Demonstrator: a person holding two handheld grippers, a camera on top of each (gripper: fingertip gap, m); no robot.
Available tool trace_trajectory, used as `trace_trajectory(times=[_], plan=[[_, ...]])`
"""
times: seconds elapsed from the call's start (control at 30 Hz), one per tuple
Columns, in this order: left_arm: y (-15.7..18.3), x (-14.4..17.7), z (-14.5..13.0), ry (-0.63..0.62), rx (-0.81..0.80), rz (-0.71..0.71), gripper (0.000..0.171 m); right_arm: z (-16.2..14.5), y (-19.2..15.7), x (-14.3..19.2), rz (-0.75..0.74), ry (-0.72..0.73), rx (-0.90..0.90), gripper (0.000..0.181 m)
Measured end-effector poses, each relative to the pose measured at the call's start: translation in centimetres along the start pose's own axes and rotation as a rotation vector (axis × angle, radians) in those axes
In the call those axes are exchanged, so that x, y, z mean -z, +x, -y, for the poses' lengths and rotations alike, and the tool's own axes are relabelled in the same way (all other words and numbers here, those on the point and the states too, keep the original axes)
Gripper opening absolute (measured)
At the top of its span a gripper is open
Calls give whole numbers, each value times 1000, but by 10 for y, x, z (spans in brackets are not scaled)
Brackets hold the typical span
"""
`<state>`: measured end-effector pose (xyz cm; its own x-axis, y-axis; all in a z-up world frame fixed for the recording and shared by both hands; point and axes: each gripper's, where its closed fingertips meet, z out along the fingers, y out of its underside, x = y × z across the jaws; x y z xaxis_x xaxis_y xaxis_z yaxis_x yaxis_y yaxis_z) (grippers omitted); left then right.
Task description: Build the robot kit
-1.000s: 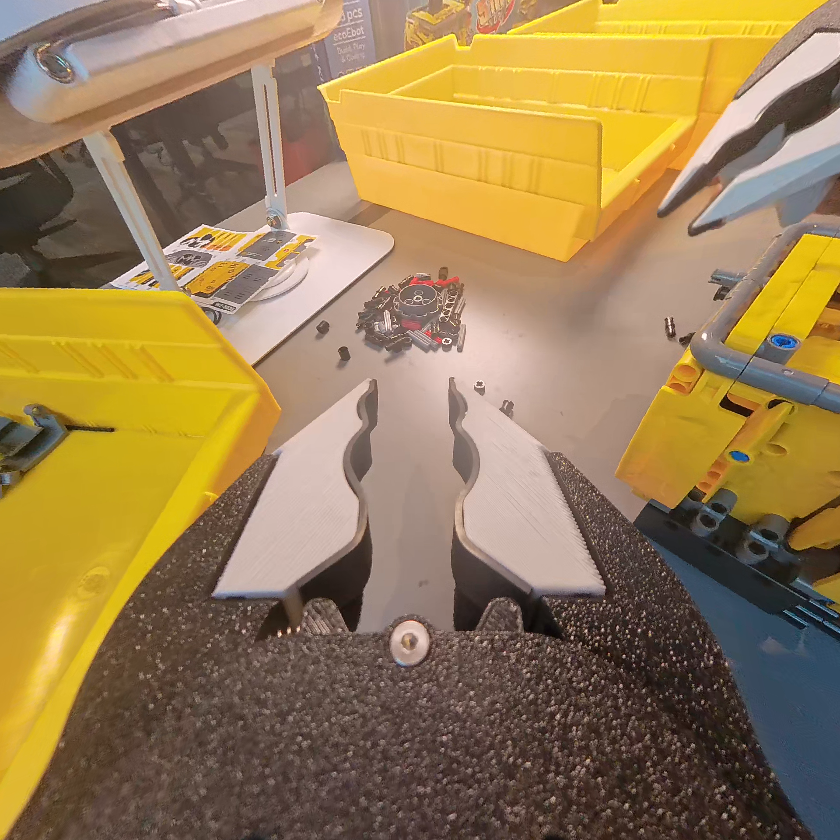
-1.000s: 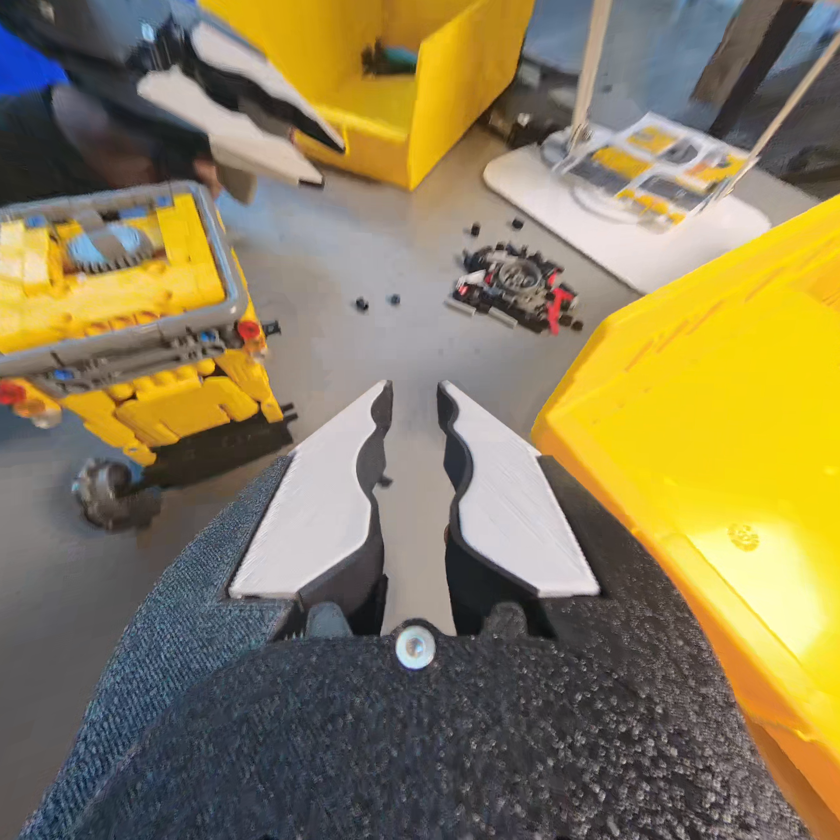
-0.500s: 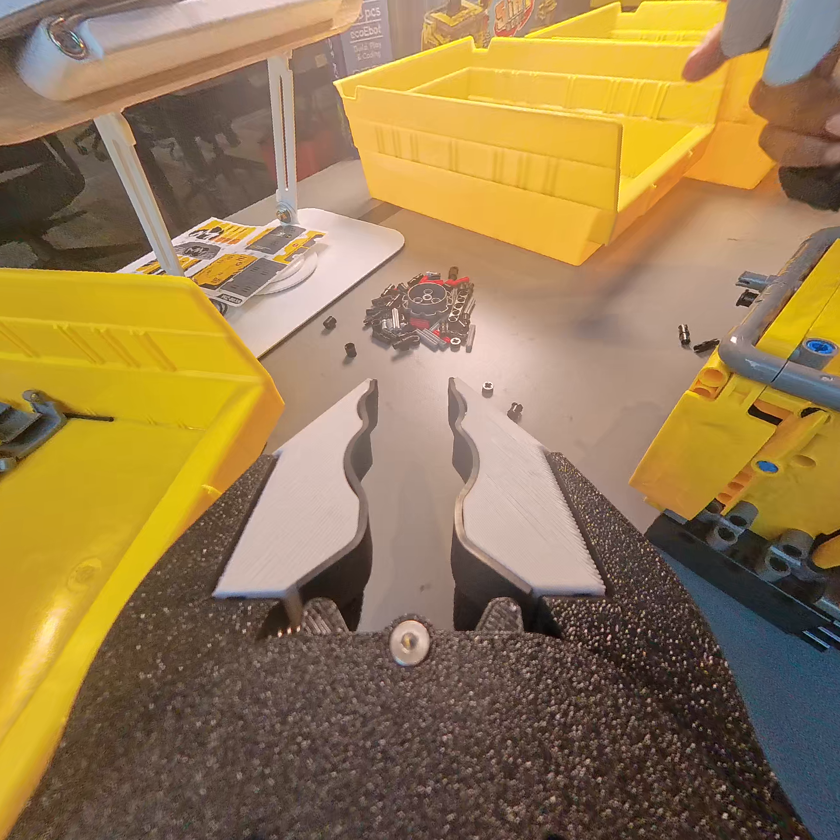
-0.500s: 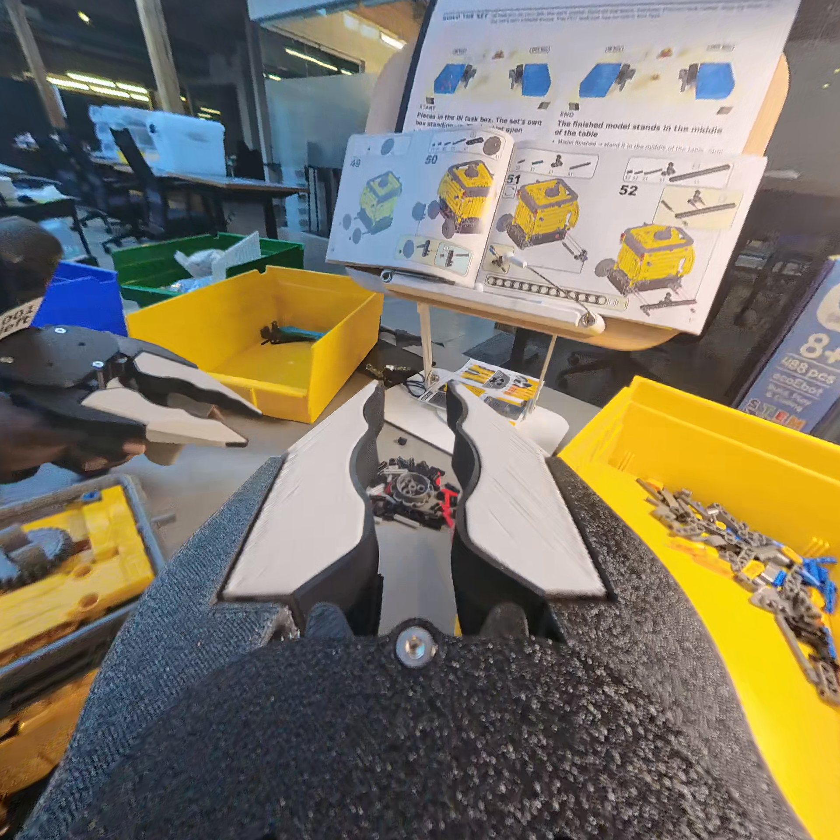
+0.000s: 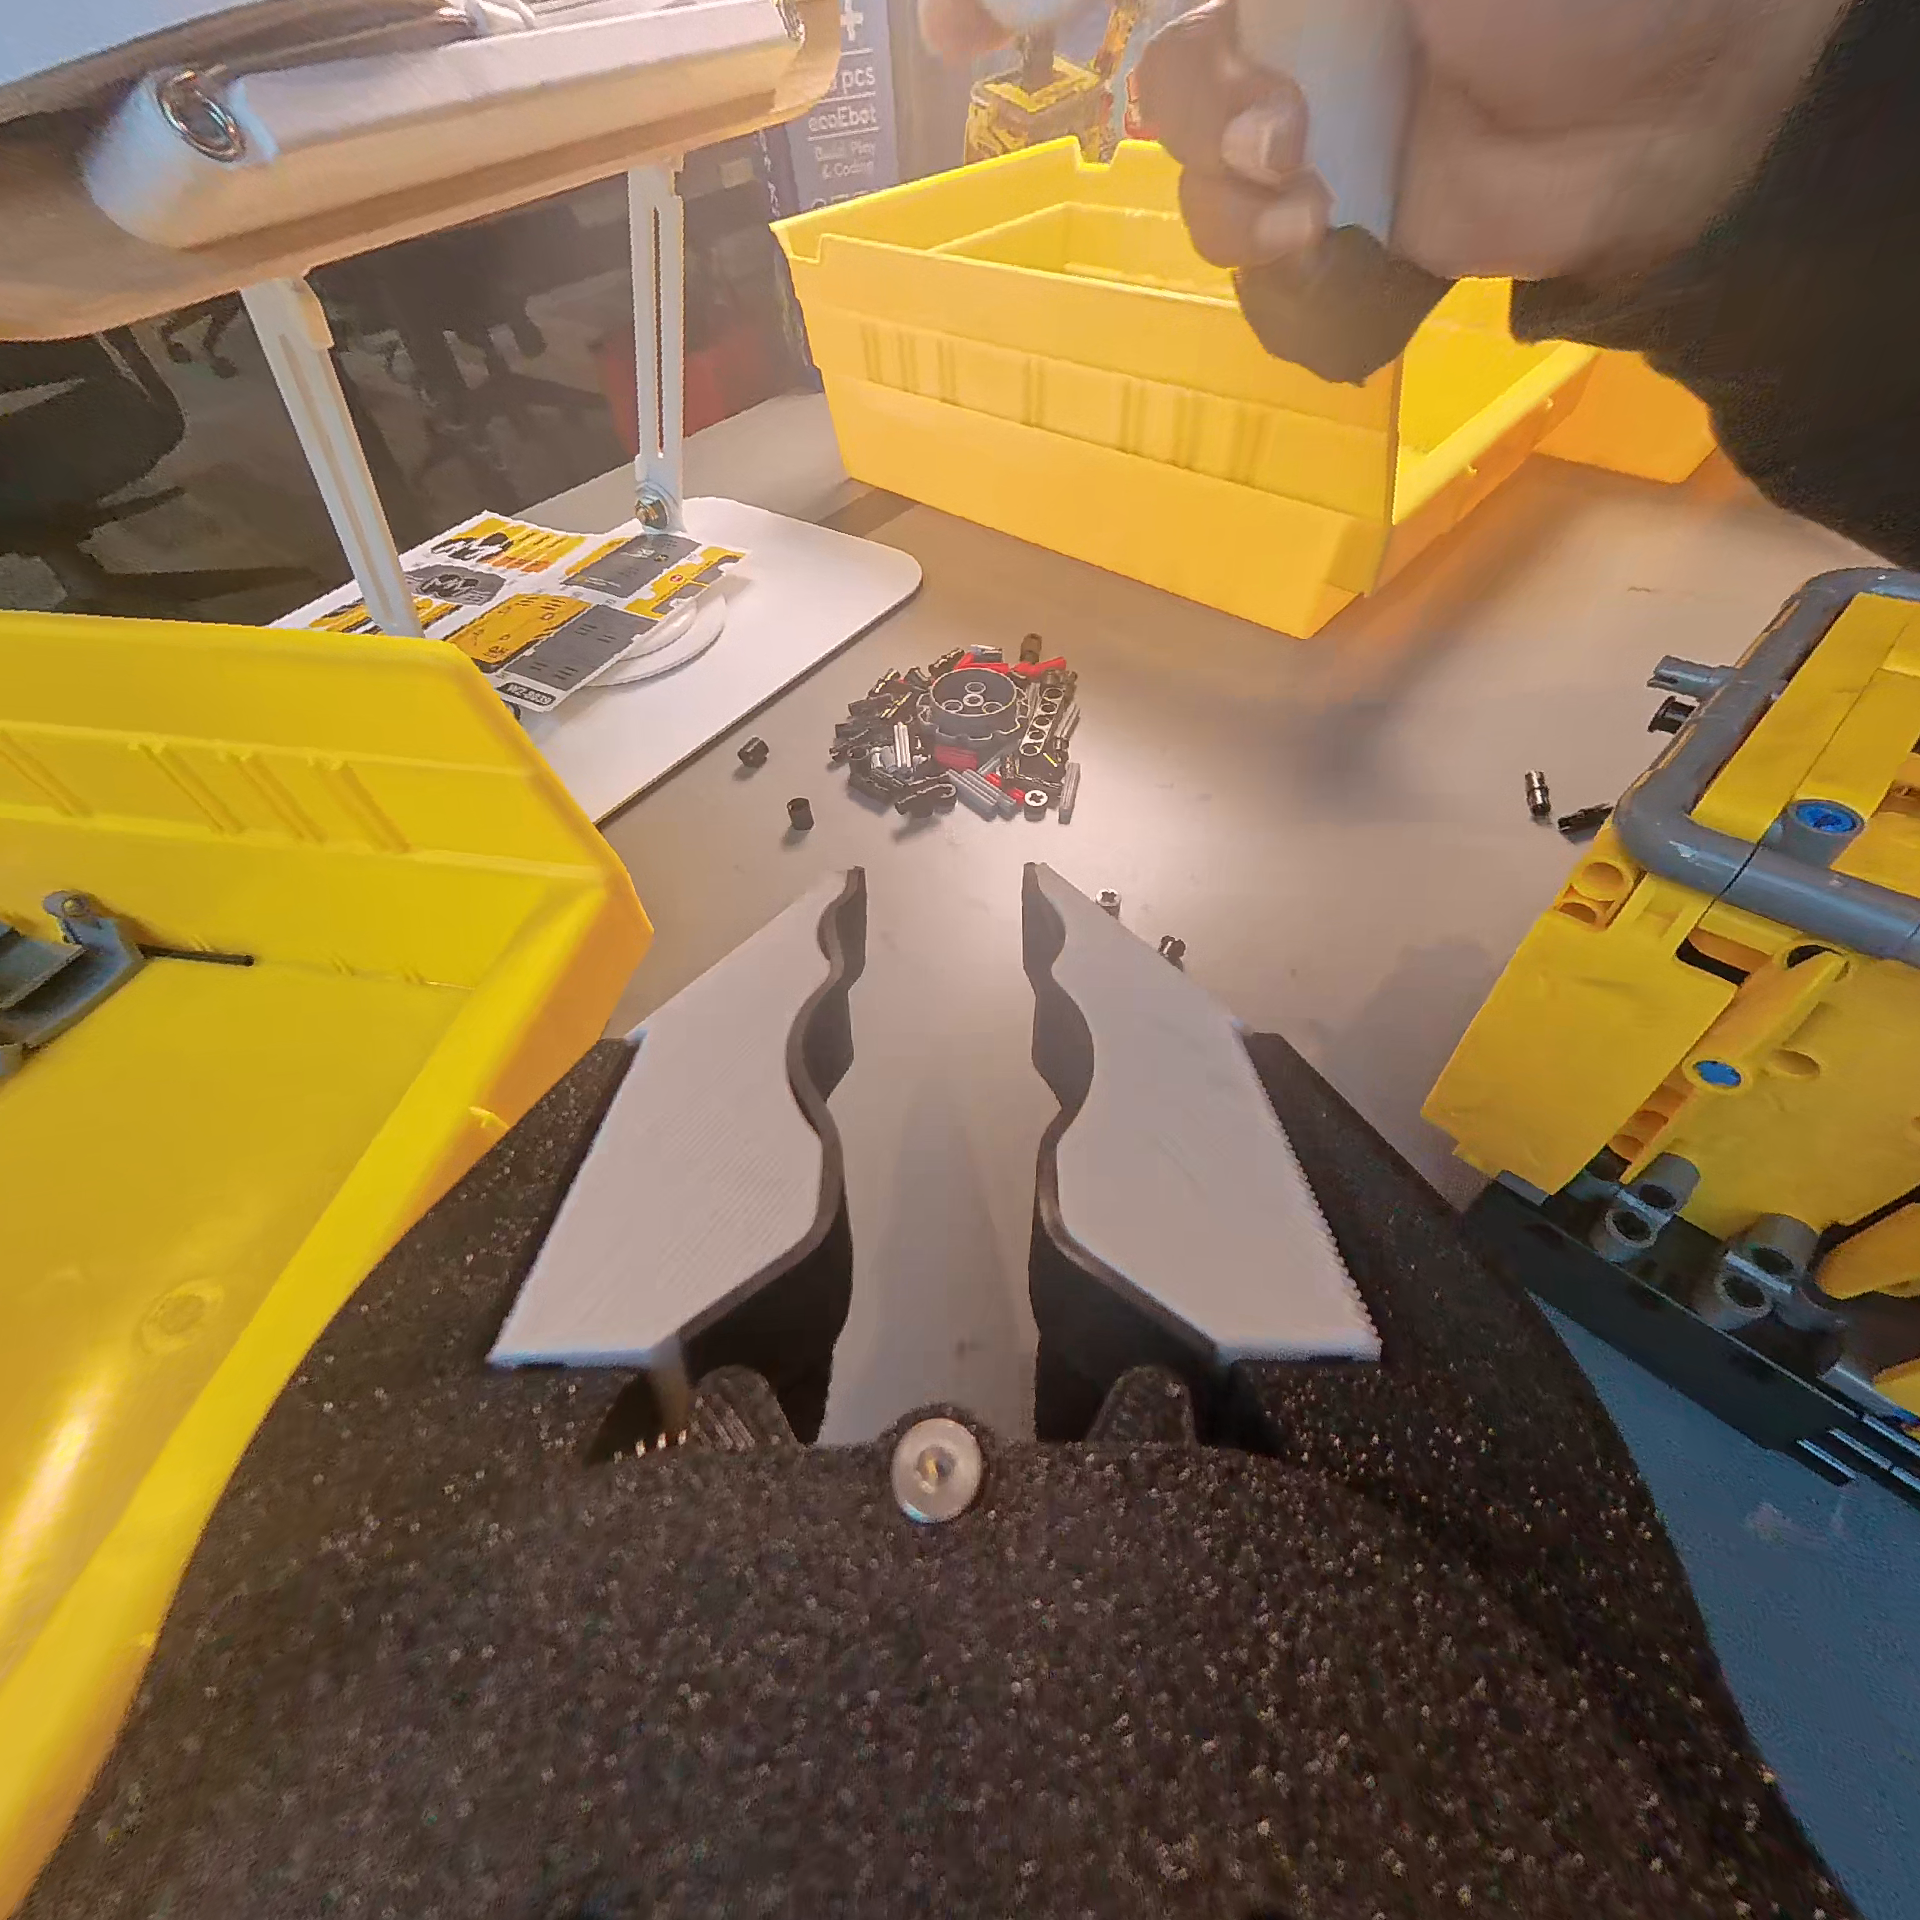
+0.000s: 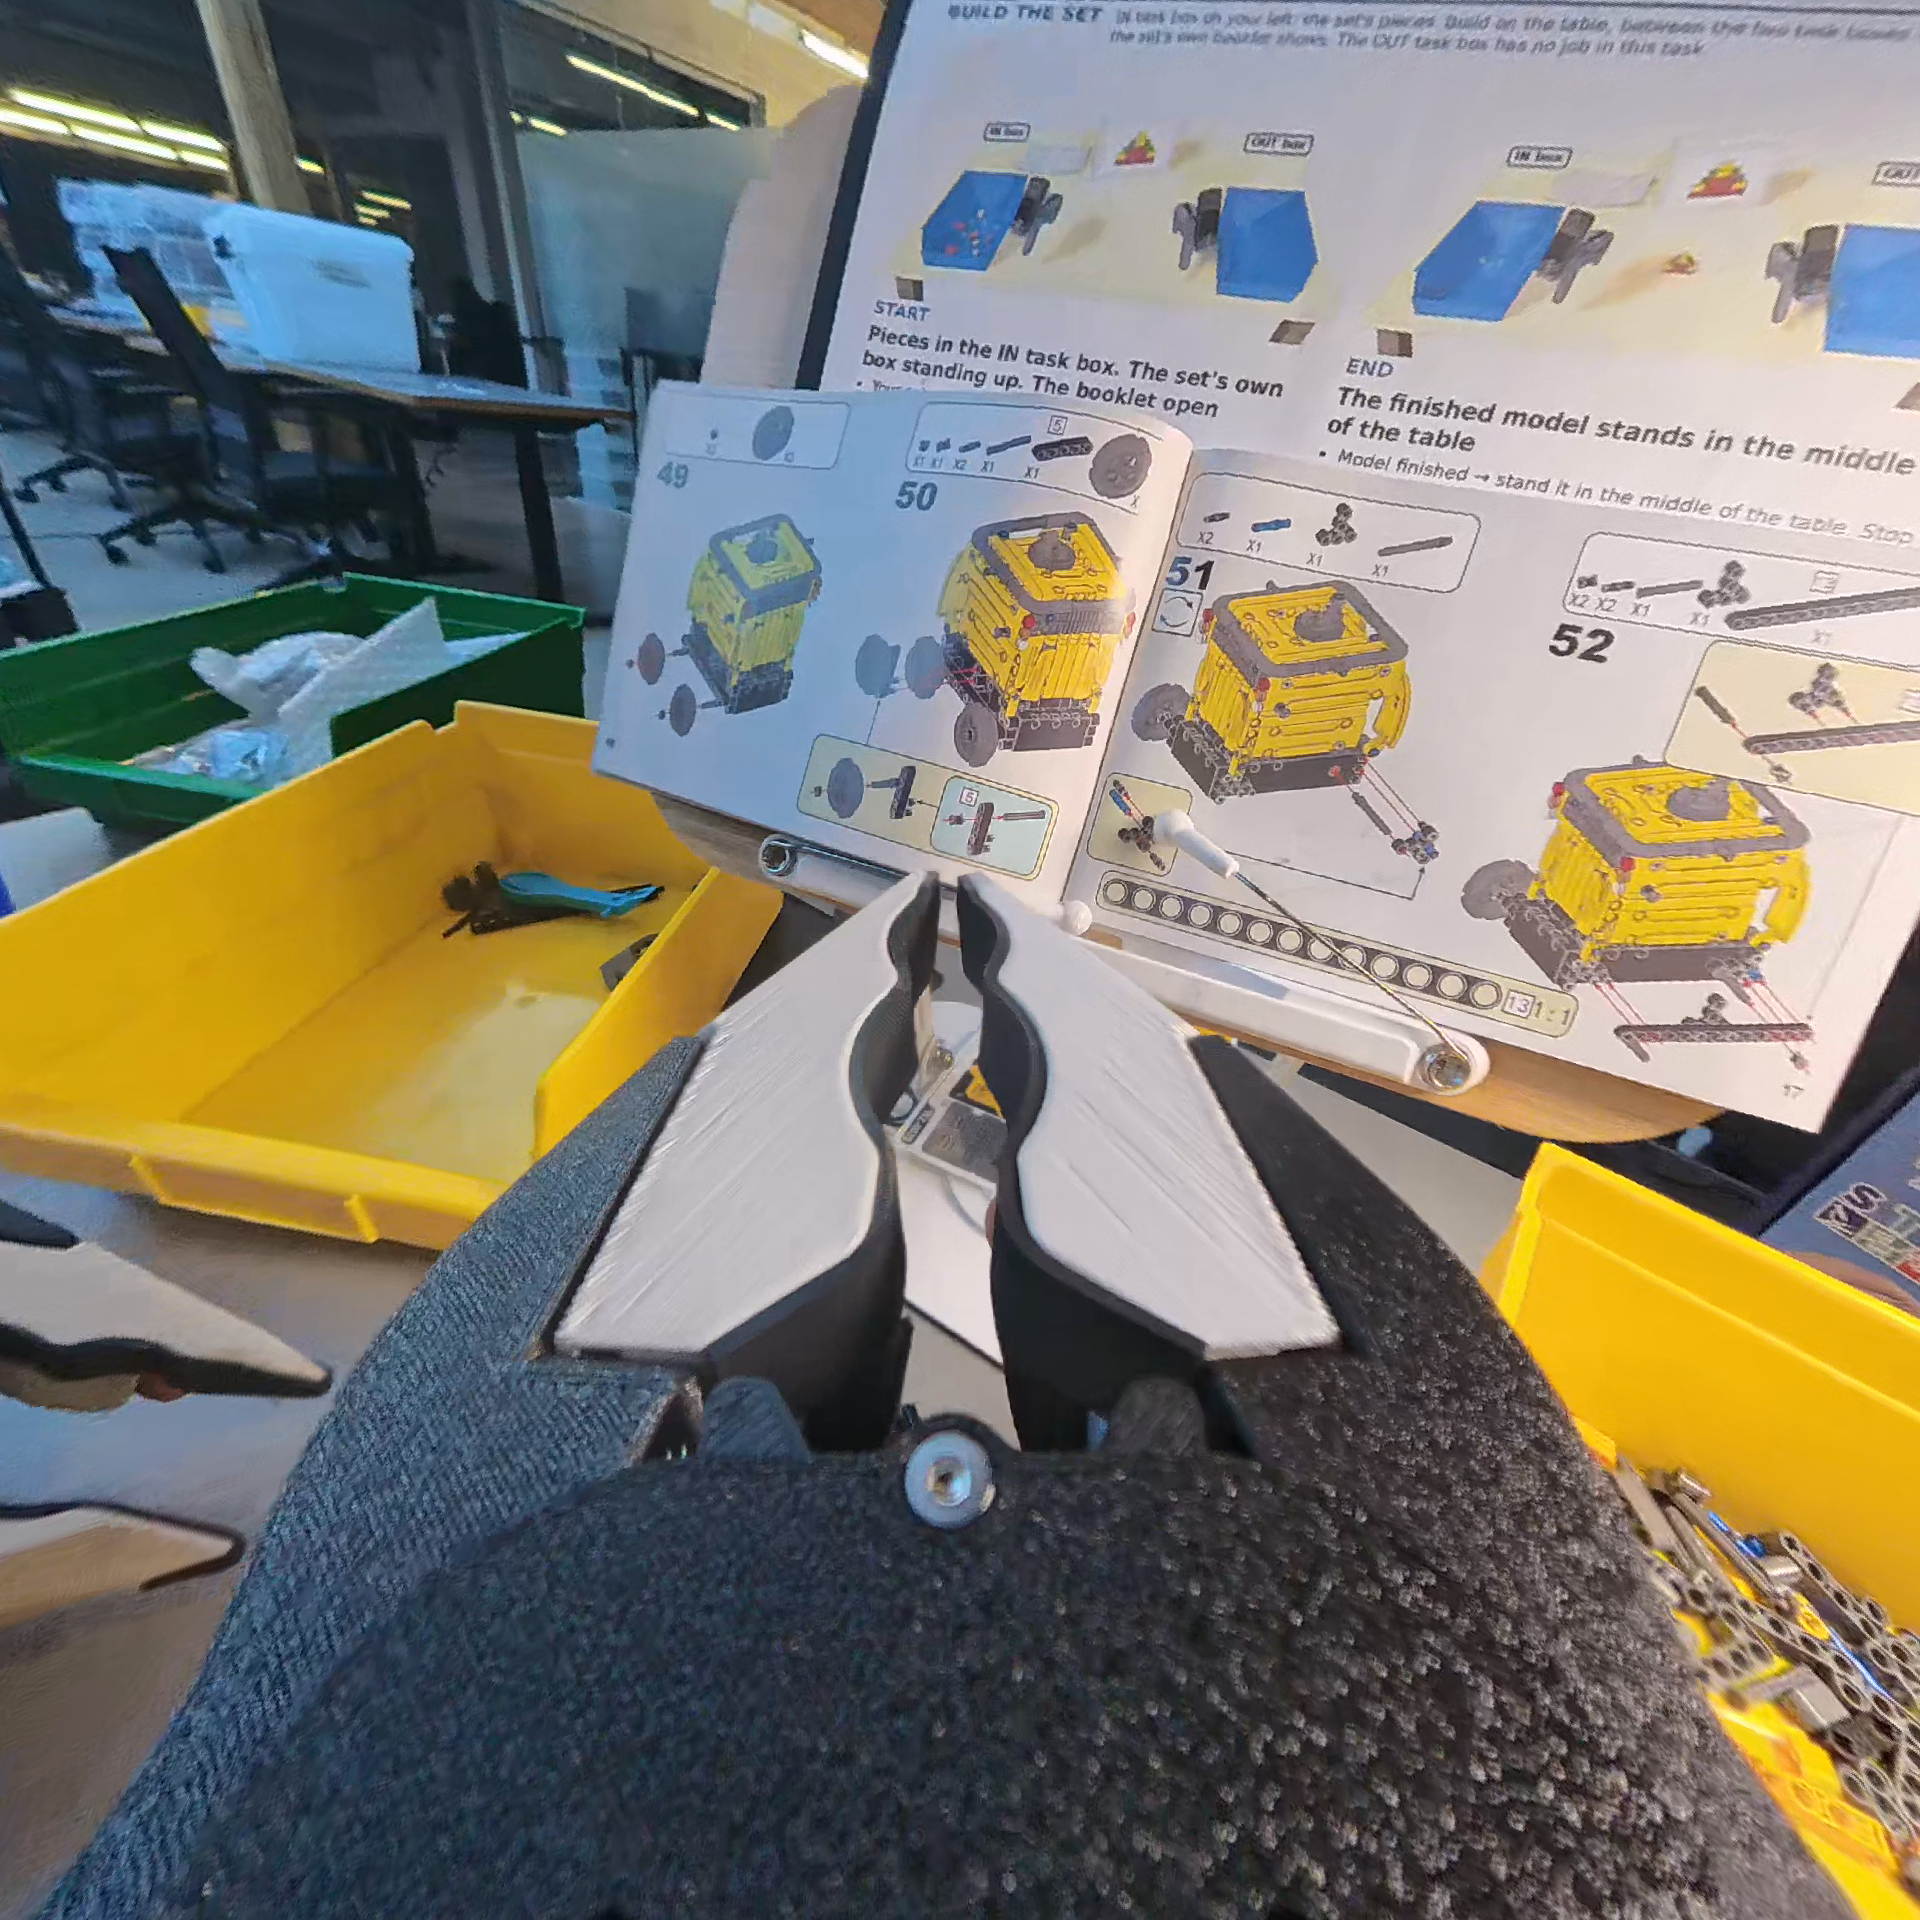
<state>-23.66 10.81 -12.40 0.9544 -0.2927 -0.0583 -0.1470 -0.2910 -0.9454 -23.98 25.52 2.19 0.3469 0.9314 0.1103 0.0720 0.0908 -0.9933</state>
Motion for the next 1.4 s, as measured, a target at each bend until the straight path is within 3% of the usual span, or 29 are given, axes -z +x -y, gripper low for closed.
trace_trajectory(times=[0.23,0.73,0.97,1.4], plan=[[6,-2,-1,-5,-8,-26,28,-12,8,-14,-24,-9,-28,0],[1,0,1,8,-5,-8,27,-12,6,-9,-10,9,-41,4],[-2,1,4,27,-5,9,27,-4,3,10,8,34,-41,6],[-16,15,29,173,-18,98,33,3,7,47,24,49,-35,8]])
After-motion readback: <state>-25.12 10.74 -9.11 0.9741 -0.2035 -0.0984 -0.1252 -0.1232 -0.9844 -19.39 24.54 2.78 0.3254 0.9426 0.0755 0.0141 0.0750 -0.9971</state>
